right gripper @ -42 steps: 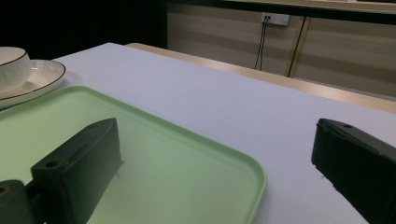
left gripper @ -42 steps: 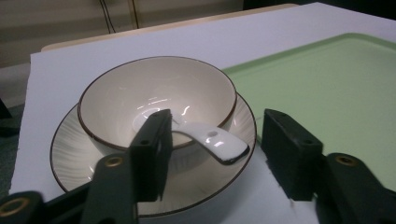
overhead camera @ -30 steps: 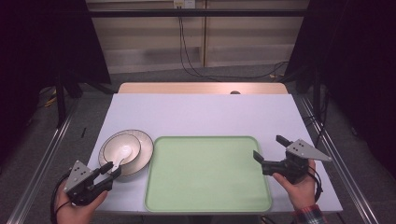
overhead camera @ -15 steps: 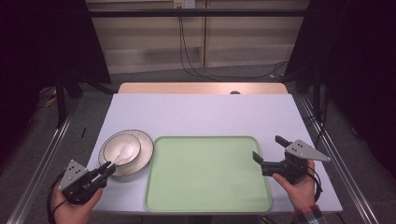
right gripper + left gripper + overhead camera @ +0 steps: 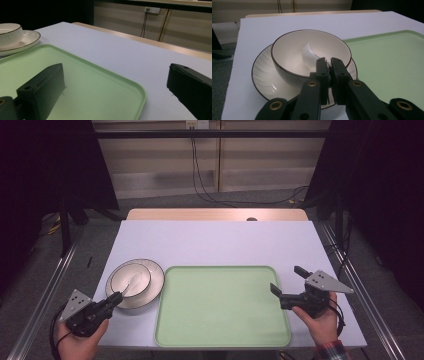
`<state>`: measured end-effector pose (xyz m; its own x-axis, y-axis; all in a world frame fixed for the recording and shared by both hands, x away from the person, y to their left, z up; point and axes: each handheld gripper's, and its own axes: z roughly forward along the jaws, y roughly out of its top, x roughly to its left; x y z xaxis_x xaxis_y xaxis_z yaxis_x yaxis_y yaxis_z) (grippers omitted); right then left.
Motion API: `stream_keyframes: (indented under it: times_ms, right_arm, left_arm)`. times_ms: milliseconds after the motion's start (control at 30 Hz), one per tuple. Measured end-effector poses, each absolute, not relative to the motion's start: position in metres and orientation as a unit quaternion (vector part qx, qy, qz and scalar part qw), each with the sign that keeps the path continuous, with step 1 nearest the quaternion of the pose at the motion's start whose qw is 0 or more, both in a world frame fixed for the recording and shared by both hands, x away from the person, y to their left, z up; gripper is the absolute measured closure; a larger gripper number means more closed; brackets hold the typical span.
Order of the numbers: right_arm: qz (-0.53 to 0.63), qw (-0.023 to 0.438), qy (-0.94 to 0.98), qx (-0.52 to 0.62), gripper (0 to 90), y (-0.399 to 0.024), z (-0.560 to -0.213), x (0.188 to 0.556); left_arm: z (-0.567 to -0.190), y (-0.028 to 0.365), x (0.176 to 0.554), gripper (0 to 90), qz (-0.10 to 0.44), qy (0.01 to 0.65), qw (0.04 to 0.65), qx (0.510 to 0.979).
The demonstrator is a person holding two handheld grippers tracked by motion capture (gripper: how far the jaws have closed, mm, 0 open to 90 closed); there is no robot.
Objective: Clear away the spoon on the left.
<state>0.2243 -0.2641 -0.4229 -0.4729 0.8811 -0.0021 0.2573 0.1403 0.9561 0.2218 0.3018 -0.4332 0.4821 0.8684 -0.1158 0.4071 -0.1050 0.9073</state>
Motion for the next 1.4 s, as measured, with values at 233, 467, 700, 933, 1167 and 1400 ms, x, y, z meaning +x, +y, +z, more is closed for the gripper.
stream_keyframes:
  times_ms: [233, 467, 700, 933, 1167, 1400]
  right_arm:
    - [0.515, 0.305, 0.685, 0.416, 1.1, -0.266, -0.422, 0.223]
    - [0.518, 0.303, 0.679, 0.424, 1.1, -0.268, -0.422, 0.224]
    - [0.521, 0.301, 0.677, 0.424, 1.0, -0.269, -0.422, 0.224]
    - [0.52, 0.299, 0.677, 0.427, 1.1, -0.271, -0.423, 0.225]
    - [0.524, 0.298, 0.674, 0.428, 1.1, -0.272, -0.423, 0.224]
    - [0.527, 0.294, 0.669, 0.434, 1.1, -0.274, -0.424, 0.223]
  left_arm:
    - [-0.425, 0.305, 0.235, 85.4, 0.225, 0.453, 0.508, 0.698]
    - [-0.413, 0.306, 0.253, 85.4, 0.219, 0.458, 0.52, 0.687]
    - [-0.402, 0.298, 0.284, 85.1, 0.227, 0.462, 0.54, 0.666]
    - [-0.4, 0.286, 0.307, 84.3, 0.246, 0.444, 0.537, 0.674]
    - [-0.411, 0.277, 0.319, 84.1, 0.254, 0.436, 0.55, 0.665]
    - [-0.419, 0.273, 0.325, 85.1, 0.261, 0.433, 0.556, 0.66]
